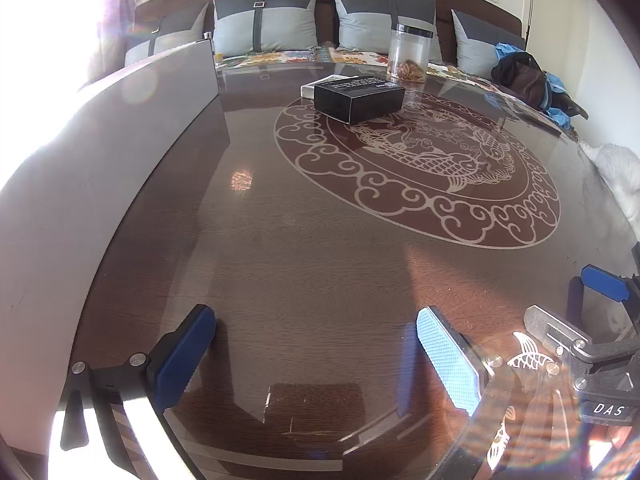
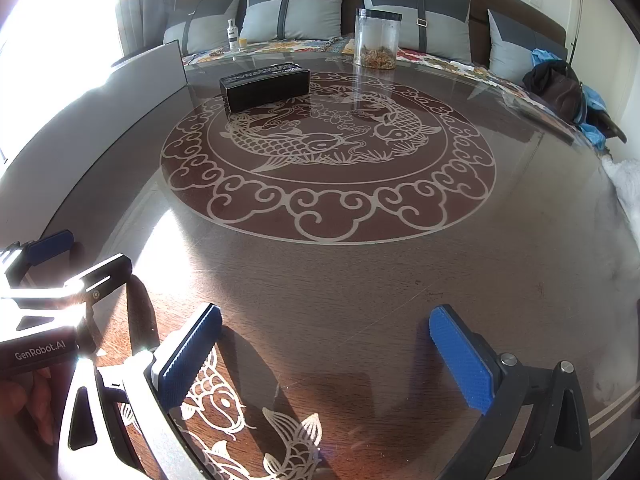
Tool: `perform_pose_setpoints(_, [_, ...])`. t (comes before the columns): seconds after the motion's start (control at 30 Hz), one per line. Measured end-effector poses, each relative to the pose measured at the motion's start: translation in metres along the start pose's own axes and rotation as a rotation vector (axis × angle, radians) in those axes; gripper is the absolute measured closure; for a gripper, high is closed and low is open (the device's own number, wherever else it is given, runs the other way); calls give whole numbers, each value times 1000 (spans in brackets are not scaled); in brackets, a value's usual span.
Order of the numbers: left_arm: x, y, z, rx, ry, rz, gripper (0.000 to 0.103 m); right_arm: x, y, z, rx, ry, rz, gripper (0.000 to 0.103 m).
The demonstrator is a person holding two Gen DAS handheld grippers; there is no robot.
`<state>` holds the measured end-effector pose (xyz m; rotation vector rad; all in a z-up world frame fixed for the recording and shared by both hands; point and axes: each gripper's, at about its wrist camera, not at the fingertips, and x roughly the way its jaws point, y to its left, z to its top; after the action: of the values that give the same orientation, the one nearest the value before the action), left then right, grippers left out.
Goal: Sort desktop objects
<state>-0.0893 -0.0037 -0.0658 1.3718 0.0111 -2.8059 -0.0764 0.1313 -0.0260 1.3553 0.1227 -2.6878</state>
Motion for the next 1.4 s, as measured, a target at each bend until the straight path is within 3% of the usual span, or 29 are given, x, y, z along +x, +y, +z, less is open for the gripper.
perform_pose_setpoints(1.4, [1, -2, 0, 0, 6, 0, 0, 0, 2, 3, 2, 8, -2, 0])
